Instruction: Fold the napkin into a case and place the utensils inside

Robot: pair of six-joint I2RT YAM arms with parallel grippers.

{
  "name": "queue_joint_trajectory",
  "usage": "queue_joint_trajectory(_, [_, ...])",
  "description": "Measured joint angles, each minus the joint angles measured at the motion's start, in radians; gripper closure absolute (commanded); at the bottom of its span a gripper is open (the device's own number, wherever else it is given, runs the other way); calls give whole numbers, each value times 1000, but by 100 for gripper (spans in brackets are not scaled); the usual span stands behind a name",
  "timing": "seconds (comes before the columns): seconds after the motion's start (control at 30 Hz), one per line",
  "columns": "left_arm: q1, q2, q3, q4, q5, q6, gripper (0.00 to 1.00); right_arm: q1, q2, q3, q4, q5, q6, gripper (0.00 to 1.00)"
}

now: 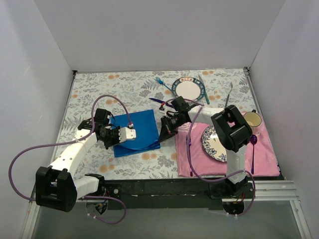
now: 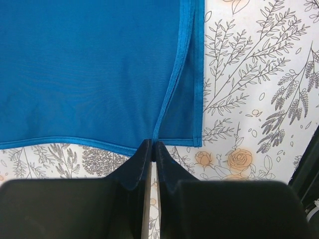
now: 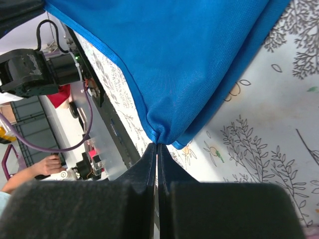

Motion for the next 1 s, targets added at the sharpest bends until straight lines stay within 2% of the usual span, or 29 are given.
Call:
queue_joint_trajectory(0.67, [0,-13,-23,-29,-23,3,100,33,-1,0,0,-22,18,99])
queue_joint_trajectory(0.7, [0,-13,-30,-27,-25,3,96,34,4,0,1,-21,18,99])
queue_joint_trajectory(0.83, [0,-13,-56,-5,-37,-12,65,38,26,0,2,-19,18,99])
queue_joint_trajectory(0.93, [7,-13,-61,3,-35,-45,51,41,42,0,3,-12,18,99])
queue_joint_trajectory(1.0, [17,-14,-61,5,-19,-72,47,42,55,0,4,-5,18,99])
